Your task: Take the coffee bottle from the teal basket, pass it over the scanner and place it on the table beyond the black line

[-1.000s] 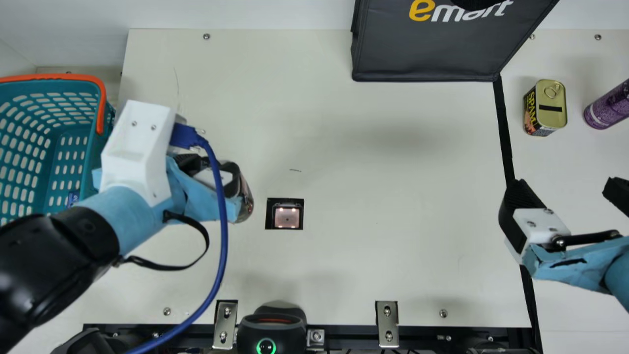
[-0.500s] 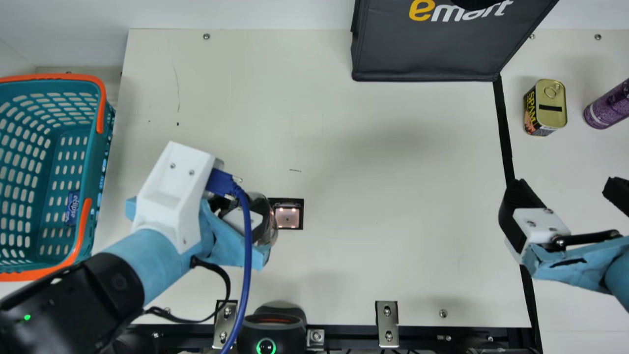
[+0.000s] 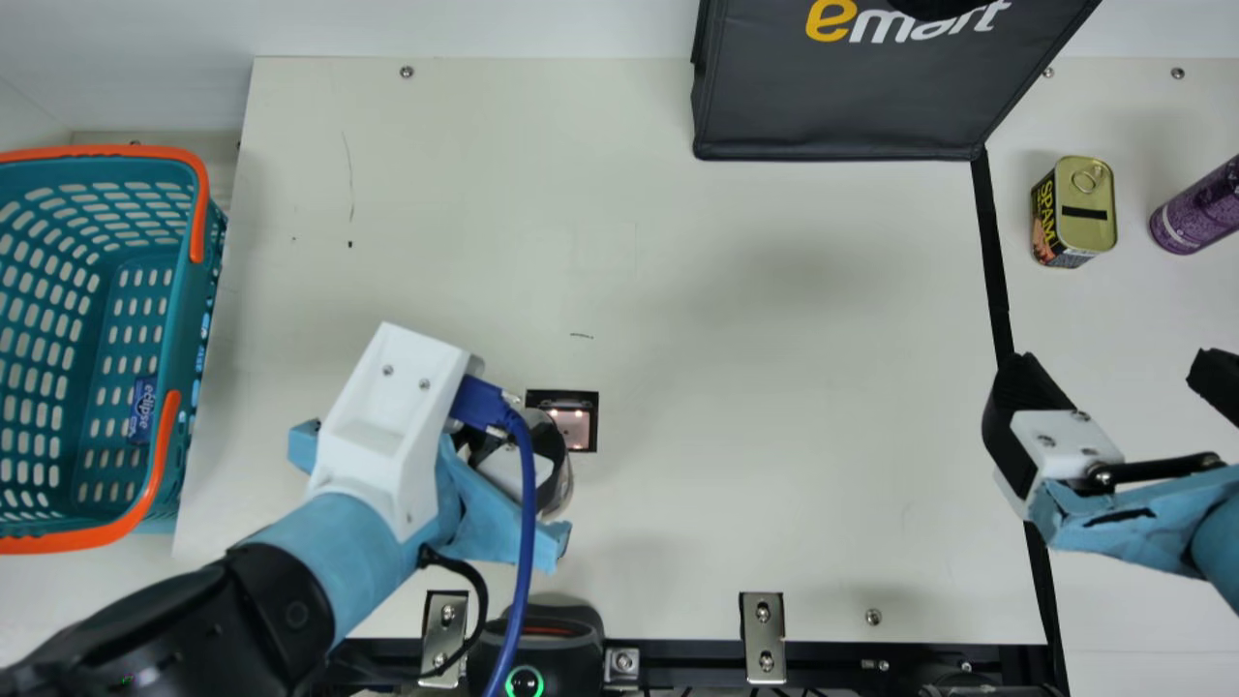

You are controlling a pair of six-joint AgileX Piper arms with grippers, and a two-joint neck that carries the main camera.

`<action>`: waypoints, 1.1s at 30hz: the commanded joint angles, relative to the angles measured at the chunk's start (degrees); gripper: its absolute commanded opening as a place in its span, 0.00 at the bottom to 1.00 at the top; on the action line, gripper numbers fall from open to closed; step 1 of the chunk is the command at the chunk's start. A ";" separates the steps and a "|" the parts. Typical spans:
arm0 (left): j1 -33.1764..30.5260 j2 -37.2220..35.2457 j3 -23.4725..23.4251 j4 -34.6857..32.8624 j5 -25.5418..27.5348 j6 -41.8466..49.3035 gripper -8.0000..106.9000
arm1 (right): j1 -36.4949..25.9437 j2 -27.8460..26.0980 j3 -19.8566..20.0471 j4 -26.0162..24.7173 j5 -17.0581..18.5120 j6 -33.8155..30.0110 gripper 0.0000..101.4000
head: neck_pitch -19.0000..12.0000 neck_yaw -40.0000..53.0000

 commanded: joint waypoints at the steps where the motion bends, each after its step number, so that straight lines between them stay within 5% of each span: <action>1: -0.28 0.18 0.40 0.43 -0.51 -0.78 0.00 | 0.00 0.00 0.00 0.00 0.00 0.00 0.94 | -1.66 0.09; 28: 6.18 5.61 6.55 2.82 -14.37 1.04 0.00 | 0.00 0.00 0.00 0.00 0.00 0.00 0.94 | -1.66 0.09; 33: 7.36 6.68 7.14 1.99 -16.00 2.68 0.14 | 0.00 0.00 0.00 0.00 0.00 0.00 0.94 | -1.66 0.09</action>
